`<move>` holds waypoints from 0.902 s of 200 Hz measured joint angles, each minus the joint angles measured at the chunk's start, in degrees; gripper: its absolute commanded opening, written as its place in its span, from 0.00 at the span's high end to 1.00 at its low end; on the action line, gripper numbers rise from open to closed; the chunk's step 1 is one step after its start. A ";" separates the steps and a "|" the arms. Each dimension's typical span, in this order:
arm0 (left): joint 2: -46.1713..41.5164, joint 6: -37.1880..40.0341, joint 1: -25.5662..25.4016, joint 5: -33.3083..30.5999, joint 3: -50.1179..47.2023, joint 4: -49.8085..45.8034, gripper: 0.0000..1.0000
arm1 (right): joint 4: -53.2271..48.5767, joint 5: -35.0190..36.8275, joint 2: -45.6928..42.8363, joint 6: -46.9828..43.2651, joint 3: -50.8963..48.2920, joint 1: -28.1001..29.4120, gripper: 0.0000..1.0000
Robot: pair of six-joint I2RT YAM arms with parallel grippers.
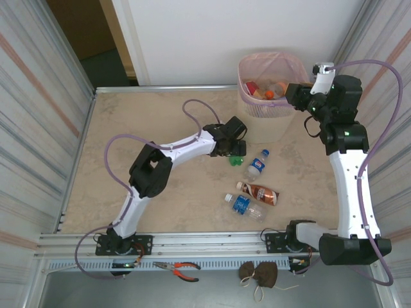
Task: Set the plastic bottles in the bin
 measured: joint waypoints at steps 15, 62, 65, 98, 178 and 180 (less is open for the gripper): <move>0.70 0.00 0.00 0.42 0.26 0.00 0.07 | -0.02 0.00 0.02 0.02 0.00 -0.02 0.60; 2.91 0.26 0.02 0.83 0.70 -0.09 0.16 | -0.02 -0.90 0.00 0.20 -0.02 0.00 0.60; 3.02 0.22 0.02 0.94 0.70 -0.15 0.17 | -0.02 -0.90 0.00 0.22 -0.04 0.00 0.60; 3.23 0.61 0.00 1.73 0.70 -0.46 0.22 | 0.00 -1.07 0.02 0.44 -0.11 0.00 0.60; 3.21 1.51 0.02 2.05 -0.72 -0.44 0.33 | 0.02 -1.31 0.02 1.75 -0.92 0.00 0.61; 3.21 1.55 0.02 2.05 -0.72 -0.44 0.33 | 0.04 -1.31 0.02 1.75 -0.92 0.00 0.61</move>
